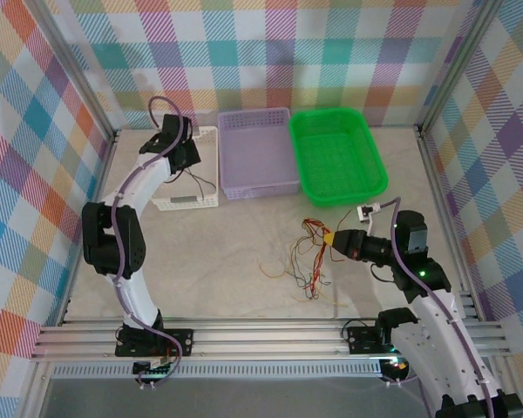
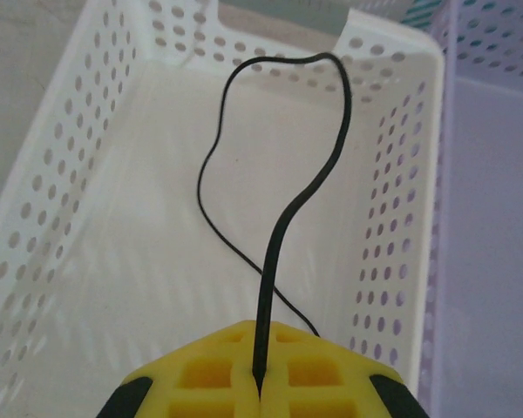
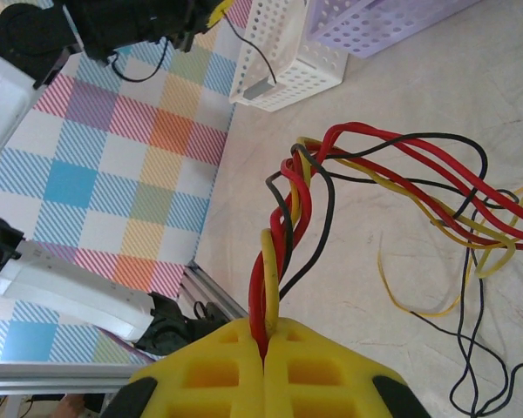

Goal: Untangle the cables

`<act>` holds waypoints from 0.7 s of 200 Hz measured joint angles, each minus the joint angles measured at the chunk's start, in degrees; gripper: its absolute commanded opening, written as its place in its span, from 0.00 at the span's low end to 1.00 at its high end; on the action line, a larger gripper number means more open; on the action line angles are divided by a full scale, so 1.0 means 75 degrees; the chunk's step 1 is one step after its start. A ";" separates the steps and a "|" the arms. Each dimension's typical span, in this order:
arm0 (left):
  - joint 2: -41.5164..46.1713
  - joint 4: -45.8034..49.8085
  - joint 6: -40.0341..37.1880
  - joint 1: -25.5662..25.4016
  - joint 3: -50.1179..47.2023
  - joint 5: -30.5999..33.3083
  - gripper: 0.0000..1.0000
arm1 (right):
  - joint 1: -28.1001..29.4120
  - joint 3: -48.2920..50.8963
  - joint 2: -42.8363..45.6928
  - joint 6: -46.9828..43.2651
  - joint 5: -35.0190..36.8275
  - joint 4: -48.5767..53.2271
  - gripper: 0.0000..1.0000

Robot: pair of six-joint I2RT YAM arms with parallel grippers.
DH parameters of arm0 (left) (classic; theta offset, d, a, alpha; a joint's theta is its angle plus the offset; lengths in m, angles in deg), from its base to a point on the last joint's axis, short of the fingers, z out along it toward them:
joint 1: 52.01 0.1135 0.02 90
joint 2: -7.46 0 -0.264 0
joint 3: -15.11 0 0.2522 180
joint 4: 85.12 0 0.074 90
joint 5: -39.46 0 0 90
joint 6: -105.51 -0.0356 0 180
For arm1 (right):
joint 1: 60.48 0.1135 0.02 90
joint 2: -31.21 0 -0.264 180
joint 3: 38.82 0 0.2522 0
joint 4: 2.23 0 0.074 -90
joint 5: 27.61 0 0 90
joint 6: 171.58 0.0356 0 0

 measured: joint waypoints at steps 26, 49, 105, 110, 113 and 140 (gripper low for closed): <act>-0.0385 0.0003 0.0003 0.0000 0.0000 0.0003 0.00 | 0.0108 -0.0012 0.0029 -0.0003 0.0000 0.0064 0.00; -0.0793 0.0023 0.0003 0.0003 0.0020 -0.0015 0.00 | 0.0187 -0.0009 0.0108 -0.0029 0.0000 0.0175 0.00; -0.1489 0.0437 0.0201 0.0038 0.0469 -0.0175 0.00 | 0.0303 -0.0012 0.0198 -0.0137 0.0006 0.0236 0.00; -0.1507 0.0469 0.0230 0.0038 0.0527 -0.0175 0.00 | 0.0315 -0.0009 0.0195 -0.0140 0.0009 0.0236 0.00; -0.1513 0.0487 0.0245 0.0038 0.0548 -0.0175 0.00 | 0.0318 -0.0012 0.0195 -0.0143 0.0009 0.0239 0.00; -0.1559 0.0632 0.0405 0.0061 0.0810 -0.0175 0.00 | 0.0367 -0.0009 0.0195 -0.0166 0.0009 0.0239 0.00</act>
